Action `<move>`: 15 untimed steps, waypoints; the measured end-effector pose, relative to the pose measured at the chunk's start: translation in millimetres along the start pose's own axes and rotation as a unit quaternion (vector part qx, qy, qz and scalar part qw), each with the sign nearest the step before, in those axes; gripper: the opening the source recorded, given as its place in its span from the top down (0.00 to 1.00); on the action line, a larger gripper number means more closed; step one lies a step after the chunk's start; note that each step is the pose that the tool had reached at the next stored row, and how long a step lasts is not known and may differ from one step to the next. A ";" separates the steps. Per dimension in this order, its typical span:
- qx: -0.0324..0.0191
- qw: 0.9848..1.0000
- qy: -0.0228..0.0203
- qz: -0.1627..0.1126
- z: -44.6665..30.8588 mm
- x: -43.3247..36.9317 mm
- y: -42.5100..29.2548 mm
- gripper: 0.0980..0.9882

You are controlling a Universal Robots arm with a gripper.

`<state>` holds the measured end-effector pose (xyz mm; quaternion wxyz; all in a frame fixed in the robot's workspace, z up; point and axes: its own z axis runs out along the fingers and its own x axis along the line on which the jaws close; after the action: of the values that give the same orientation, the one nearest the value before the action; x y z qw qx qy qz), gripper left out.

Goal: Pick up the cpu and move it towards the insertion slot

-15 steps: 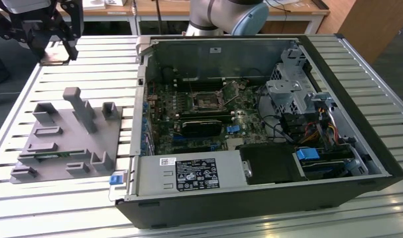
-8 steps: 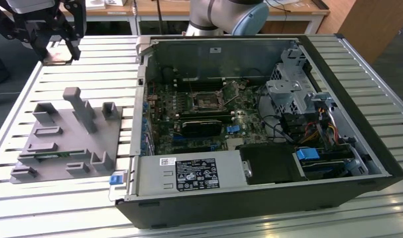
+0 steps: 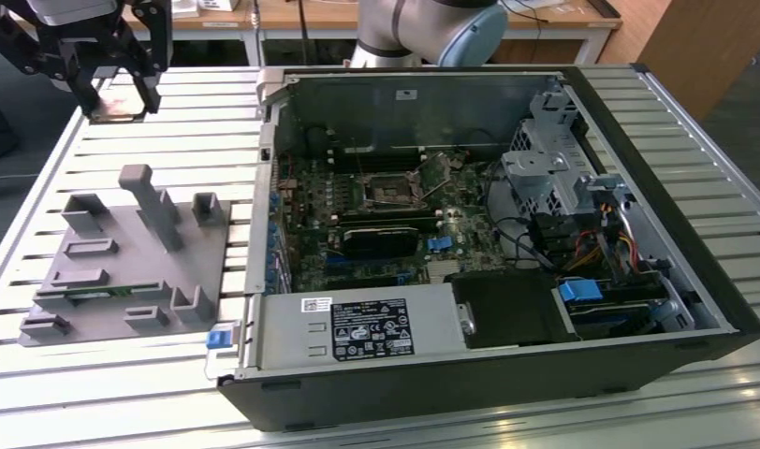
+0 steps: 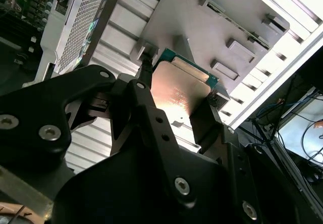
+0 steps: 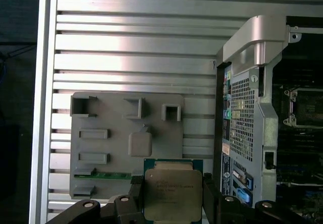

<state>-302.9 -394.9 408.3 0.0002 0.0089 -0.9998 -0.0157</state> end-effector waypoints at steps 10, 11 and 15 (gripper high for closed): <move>0.000 1.000 0.000 0.000 0.0 -13.8 -0.2 0.50; 0.000 1.000 0.000 0.000 0.0 -15.4 -0.3 0.50; 0.000 1.000 0.000 0.000 0.0 -22.8 -0.3 0.50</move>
<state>-280.1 -394.8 408.3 0.0001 0.0089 -0.9998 -0.0158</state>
